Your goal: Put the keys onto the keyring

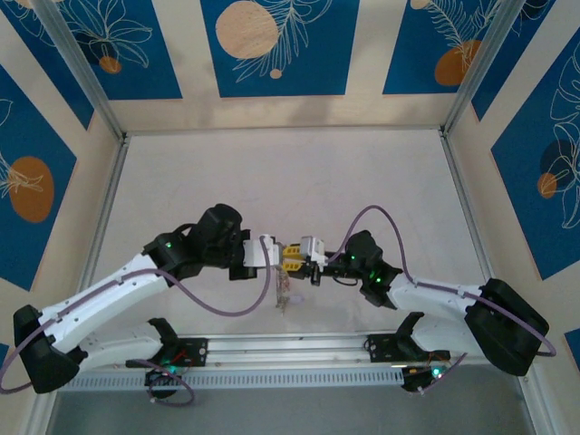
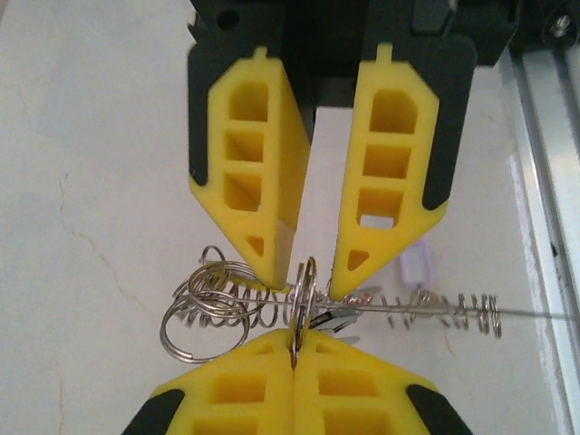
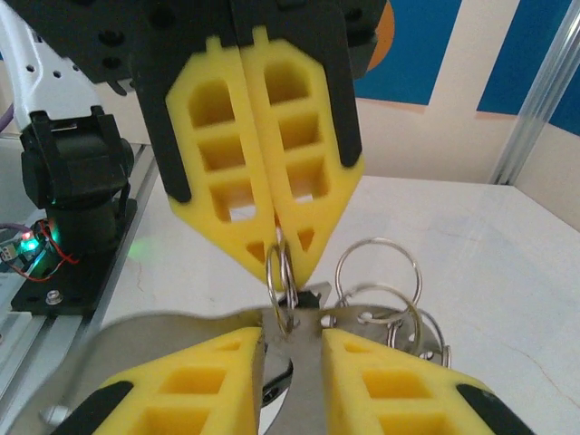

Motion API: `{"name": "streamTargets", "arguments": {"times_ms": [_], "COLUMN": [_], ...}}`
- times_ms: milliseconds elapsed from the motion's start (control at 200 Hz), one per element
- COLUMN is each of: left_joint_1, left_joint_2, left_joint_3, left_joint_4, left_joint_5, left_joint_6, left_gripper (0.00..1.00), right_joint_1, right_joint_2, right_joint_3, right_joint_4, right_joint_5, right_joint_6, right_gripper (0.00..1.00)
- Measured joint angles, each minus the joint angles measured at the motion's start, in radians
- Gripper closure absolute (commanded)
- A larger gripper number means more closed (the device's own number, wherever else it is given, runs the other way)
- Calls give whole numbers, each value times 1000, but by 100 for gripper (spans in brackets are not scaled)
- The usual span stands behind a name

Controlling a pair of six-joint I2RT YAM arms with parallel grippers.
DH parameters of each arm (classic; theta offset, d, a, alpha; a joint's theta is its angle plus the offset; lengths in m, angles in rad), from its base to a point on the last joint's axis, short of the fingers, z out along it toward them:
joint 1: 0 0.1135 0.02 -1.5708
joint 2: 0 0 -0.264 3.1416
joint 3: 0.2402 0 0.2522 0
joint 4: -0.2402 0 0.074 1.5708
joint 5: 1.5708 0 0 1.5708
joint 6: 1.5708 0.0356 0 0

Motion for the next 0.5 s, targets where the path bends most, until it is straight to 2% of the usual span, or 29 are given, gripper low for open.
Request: {"name": "streamTargets", "arguments": {"times_ms": [110,390,500], "left_joint_1": [-18,-37,-37], "left_joint_2": [32,90,87], "left_joint_3": [19,66,66], "left_joint_4": [-45,-113,-124], "left_joint_5": [-29,-65,-70], "left_joint_6": [23,34,34], "left_gripper": [100,100,100], "right_joint_1": [5,27,33], "right_joint_2": [11,49,60], "right_joint_3": [8,28,34], "right_joint_4": [-6,-32,-32], "right_joint_5": [3,2,2], "right_joint_6": [0,-16,-27], "right_gripper": [76,86,100]}}
